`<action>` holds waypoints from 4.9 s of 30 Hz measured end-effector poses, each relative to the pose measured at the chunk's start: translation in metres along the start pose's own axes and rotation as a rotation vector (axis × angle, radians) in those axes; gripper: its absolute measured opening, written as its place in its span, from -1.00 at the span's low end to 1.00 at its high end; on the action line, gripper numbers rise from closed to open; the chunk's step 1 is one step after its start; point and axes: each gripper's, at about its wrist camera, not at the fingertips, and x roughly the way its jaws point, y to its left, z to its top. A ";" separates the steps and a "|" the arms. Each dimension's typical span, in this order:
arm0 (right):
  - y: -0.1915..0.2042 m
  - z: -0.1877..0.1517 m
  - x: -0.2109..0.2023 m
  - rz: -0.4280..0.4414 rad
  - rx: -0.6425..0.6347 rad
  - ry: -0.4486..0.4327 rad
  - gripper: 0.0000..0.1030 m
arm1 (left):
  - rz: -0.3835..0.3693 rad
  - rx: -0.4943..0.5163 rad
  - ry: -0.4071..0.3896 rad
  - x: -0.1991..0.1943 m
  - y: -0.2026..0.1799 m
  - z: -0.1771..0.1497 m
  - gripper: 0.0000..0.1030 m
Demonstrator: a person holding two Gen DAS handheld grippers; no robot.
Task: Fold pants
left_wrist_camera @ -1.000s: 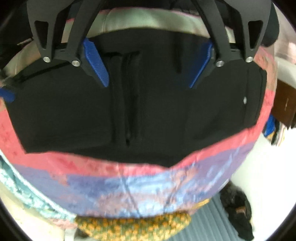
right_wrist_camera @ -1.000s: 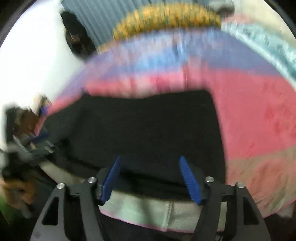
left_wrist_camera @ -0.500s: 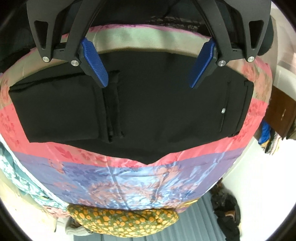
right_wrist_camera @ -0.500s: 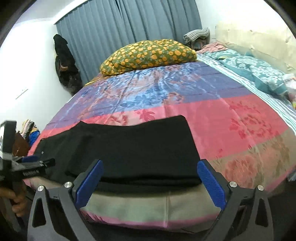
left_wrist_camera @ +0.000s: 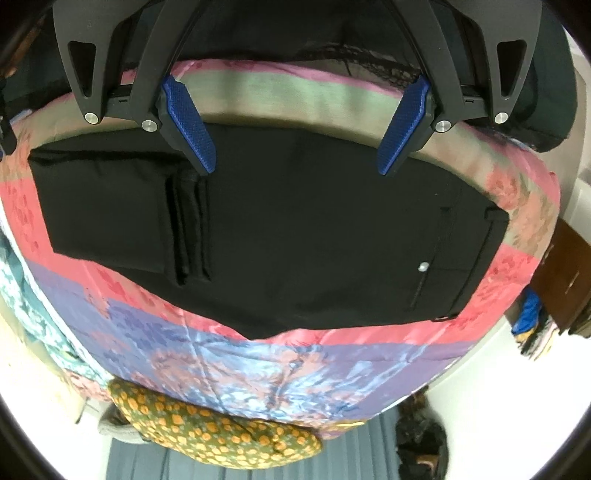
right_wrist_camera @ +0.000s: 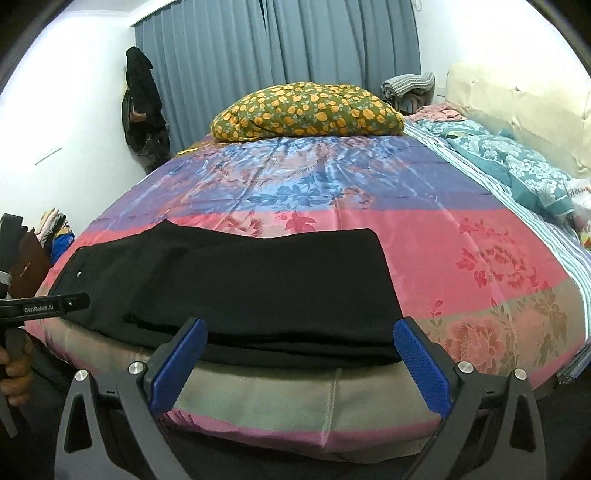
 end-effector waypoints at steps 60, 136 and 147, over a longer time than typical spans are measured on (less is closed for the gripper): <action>0.003 -0.008 0.008 0.020 -0.008 0.030 0.95 | 0.042 -0.008 0.060 0.017 0.041 0.011 0.75; -0.131 0.067 0.177 0.612 0.401 0.558 0.33 | -0.074 0.187 0.046 0.007 -0.070 0.002 -0.90; -0.115 0.109 0.116 0.687 0.292 0.413 -0.66 | -0.140 0.224 -0.043 -0.029 -0.083 0.016 -0.90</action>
